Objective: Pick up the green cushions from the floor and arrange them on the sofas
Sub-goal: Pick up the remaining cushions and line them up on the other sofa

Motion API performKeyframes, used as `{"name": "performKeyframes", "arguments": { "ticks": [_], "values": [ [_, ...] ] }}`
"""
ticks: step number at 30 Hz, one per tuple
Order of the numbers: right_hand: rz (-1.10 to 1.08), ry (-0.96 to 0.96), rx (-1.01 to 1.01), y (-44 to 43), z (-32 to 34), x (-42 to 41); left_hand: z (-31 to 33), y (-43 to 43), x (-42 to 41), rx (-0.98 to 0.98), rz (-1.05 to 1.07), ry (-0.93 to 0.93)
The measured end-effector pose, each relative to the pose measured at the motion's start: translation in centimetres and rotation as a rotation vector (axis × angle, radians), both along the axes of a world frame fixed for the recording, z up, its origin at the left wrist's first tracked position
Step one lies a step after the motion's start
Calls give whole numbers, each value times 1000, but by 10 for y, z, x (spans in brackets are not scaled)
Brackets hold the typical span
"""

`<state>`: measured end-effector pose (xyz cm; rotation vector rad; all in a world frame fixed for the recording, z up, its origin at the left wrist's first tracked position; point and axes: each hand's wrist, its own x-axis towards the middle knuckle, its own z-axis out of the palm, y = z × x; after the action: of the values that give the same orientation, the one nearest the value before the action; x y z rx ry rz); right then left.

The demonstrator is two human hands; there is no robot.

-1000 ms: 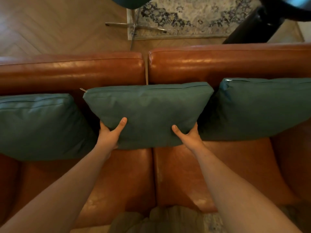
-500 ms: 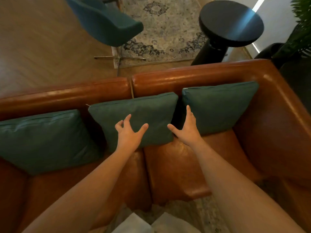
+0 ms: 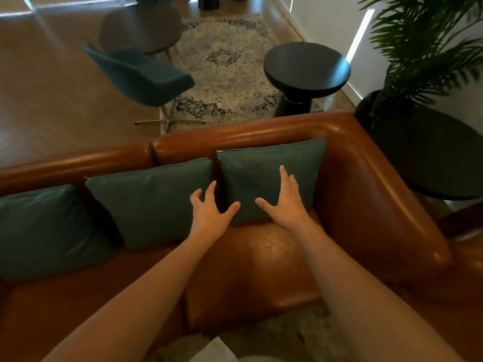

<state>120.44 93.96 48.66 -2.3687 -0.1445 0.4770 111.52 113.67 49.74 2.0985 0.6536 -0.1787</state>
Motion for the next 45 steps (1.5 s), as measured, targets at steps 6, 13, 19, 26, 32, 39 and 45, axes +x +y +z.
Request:
{"name": "performKeyframes", "arguments": {
  "ticks": [6, 13, 19, 26, 32, 39, 45],
  "values": [
    [29, 21, -96, -110, 26, 16, 10, -103, 23, 27, 25, 13],
    [43, 34, -115, -159, 33, 55, 18, -132, 58, 136, 3, 46],
    [138, 42, -184, -153, 15, 103, 8, -117, 100, 261, -47, 114],
    [238, 28, -294, -116, -22, 179, -30, -75, 177, 466, -149, 194],
    [384, -1, -387, -73, -45, 234, -66, -40, 226, 669, -308, 335],
    [500, 23, -541, -50, -109, 289, -121, -23, 259, 682, -274, 445],
    [516, -30, -535, -46, -148, 303, -153, -19, 273, 648, -240, 459]
  ]
}}
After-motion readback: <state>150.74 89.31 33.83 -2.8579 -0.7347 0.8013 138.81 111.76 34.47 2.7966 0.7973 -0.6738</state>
